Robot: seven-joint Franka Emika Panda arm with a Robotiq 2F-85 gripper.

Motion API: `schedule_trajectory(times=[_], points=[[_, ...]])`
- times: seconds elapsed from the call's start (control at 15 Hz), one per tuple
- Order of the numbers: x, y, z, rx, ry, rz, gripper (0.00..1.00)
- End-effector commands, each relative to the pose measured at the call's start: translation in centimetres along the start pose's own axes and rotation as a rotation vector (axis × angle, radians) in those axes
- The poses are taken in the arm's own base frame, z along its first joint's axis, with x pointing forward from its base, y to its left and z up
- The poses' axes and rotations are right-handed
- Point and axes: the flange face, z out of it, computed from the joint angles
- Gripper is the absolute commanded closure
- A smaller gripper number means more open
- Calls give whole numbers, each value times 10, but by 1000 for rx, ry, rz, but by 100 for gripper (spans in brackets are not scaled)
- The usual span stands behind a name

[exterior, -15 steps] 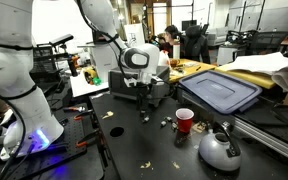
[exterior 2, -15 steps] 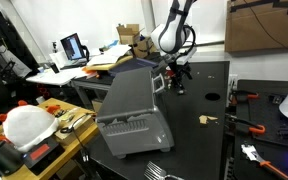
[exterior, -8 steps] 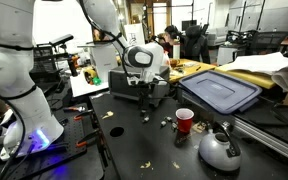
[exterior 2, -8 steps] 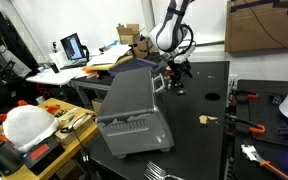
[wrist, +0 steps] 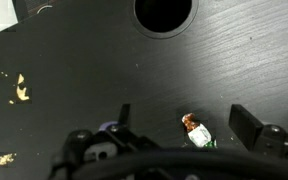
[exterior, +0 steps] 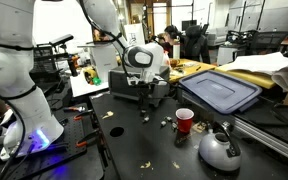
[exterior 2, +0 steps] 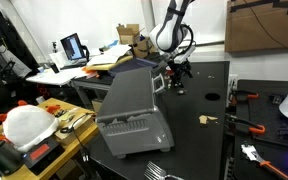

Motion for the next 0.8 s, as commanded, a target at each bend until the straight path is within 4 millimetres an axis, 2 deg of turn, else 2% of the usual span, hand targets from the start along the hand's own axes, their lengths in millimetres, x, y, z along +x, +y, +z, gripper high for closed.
schedule_trajectory(times=[0.0, 0.73], points=[[1, 0, 0, 0, -1, 0, 0], [1, 0, 0, -1, 5, -2, 0]])
